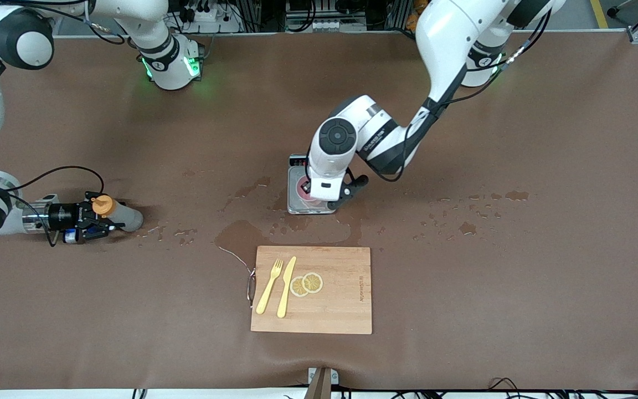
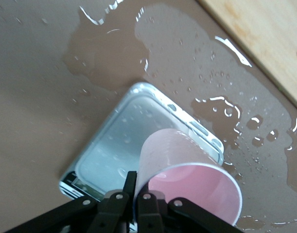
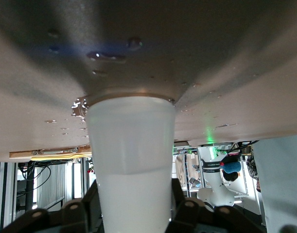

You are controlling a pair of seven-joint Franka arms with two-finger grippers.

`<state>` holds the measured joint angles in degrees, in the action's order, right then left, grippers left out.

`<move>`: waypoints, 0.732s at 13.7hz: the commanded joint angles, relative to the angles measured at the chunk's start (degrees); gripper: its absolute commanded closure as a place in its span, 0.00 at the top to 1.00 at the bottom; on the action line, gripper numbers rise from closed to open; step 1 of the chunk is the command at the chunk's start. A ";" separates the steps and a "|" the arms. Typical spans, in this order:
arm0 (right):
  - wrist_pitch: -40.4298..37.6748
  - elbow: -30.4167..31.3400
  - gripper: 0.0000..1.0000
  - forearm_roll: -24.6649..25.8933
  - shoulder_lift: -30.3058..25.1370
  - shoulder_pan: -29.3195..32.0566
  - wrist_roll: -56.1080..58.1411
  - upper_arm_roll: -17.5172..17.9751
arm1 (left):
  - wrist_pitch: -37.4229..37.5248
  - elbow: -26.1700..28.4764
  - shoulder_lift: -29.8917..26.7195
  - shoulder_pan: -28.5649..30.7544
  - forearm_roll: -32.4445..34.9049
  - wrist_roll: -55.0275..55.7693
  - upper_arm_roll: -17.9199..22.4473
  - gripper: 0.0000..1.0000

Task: Add sauce to pink cup with both arms
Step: 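Carry the pink cup onto the scale with the left gripper, then lift the white bottle with the right gripper while the left gripper holds the cup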

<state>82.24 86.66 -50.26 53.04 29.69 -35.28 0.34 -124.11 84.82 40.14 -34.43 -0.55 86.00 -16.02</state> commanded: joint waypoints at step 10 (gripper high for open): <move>-0.15 -0.44 0.41 -0.10 0.13 -0.69 -0.14 -0.51 | -0.95 -1.76 2.05 -2.22 1.78 6.80 1.08 0.41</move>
<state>82.20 86.60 -50.26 53.04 29.69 -35.29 0.33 -124.74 84.54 41.10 -35.79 -0.38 89.94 -15.51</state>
